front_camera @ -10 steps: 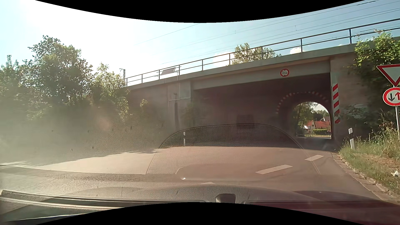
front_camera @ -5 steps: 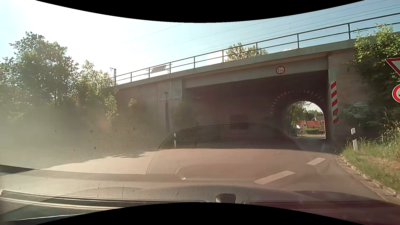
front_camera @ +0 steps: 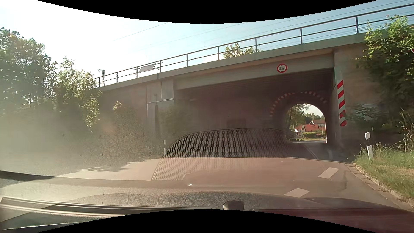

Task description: Follow the waypoints while adhering to traffic rules and regulations

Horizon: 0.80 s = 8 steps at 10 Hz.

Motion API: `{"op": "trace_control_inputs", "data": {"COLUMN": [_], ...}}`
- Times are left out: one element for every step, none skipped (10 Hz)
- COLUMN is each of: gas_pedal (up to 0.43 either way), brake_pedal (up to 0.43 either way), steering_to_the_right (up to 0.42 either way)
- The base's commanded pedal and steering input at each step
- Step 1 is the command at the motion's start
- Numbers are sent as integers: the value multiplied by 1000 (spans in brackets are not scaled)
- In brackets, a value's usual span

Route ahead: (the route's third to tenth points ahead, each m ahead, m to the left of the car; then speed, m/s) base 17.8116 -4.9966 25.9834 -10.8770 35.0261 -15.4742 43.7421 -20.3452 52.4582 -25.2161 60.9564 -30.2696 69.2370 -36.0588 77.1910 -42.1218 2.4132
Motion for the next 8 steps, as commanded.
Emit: {"op": "trace_control_inputs", "data": {"gas_pedal": [118, 130, 138, 138, 189, 220, 220, 220], "brake_pedal": [6, 12, 6, 6, 6, 12, 6, 6], "steering_to_the_right": [223, 224, 224, 224, 226, 225, 226, 226]}}
